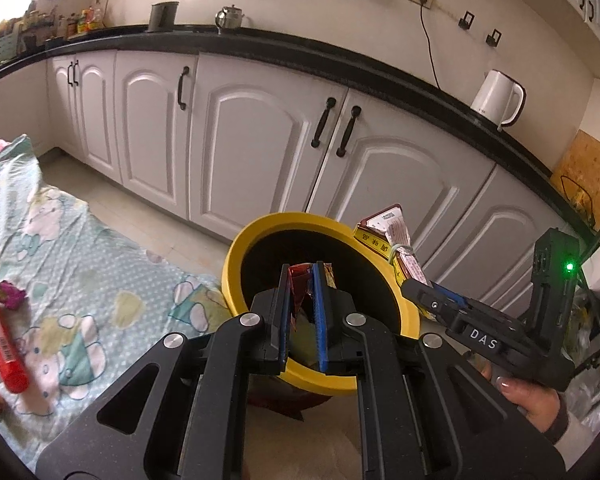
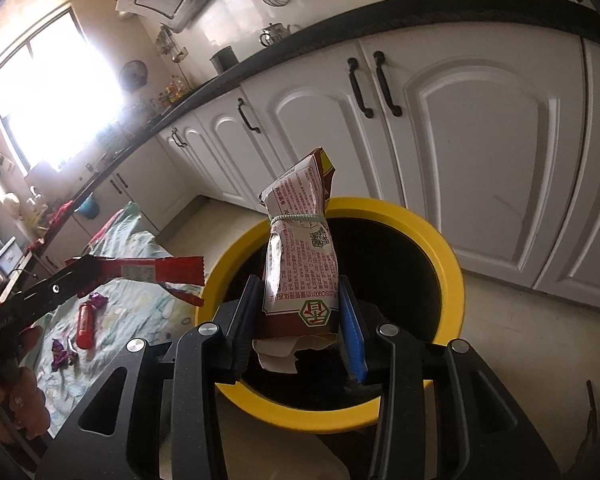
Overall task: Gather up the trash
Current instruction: 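Open both grippers to drop the red wrapper and white carton into the bin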
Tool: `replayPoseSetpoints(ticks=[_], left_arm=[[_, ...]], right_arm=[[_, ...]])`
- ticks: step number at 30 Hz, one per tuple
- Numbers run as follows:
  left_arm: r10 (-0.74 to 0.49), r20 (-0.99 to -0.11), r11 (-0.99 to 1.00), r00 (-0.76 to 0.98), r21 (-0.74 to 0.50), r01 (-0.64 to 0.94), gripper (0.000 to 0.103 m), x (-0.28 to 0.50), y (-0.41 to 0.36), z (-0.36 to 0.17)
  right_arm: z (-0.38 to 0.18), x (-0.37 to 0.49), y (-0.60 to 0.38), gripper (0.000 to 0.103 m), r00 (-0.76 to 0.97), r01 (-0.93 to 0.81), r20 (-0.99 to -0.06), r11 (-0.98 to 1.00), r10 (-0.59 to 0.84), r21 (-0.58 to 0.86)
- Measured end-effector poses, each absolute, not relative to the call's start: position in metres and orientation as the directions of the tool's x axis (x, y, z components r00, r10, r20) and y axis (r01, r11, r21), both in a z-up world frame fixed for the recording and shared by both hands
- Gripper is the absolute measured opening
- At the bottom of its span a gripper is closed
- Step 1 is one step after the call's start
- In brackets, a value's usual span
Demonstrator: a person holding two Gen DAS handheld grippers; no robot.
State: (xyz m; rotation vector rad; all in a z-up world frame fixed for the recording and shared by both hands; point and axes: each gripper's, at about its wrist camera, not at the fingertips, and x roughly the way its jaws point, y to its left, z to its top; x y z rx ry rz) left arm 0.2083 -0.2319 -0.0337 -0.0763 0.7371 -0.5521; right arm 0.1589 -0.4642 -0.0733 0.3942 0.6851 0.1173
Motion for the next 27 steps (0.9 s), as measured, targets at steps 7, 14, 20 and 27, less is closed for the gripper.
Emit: replayPoseSetpoints(ticks=[7, 14, 20, 27], left_arm=[[-0.494, -0.643, 0.858, 0.585, -0.249, 0.450, 0.006, 0.216, -0.244, -0.049], [-0.490, -0.665, 0.856, 0.564, -0.245, 0.455, 0.006, 0.223, -0.255, -0.059], [-0.484, -0.679, 0.858, 0.552, -0.245, 0.452, 0.007, 0.228, -0.257, -0.066], [-0.477, -0.676, 0.866, 0.562, -0.252, 0.431, 0.050, 0.230, -0.251, -0.064]], right_arm=[[-0.085, 0.159, -0.470, 0.037, 0.754, 0.053, -0.618, 0.917, 0.223, 0.396], [-0.093, 0.160, -0.471, 0.037, 0.740, 0.072, -0.638, 0.919, 0.211, 0.388], [-0.099, 0.164, -0.472, 0.032, 0.730, 0.085, -0.652, 0.918, 0.208, 0.388], [-0.096, 0.161, -0.485, 0.045, 0.745, 0.150, -0.648, 0.905, 0.161, 0.398]])
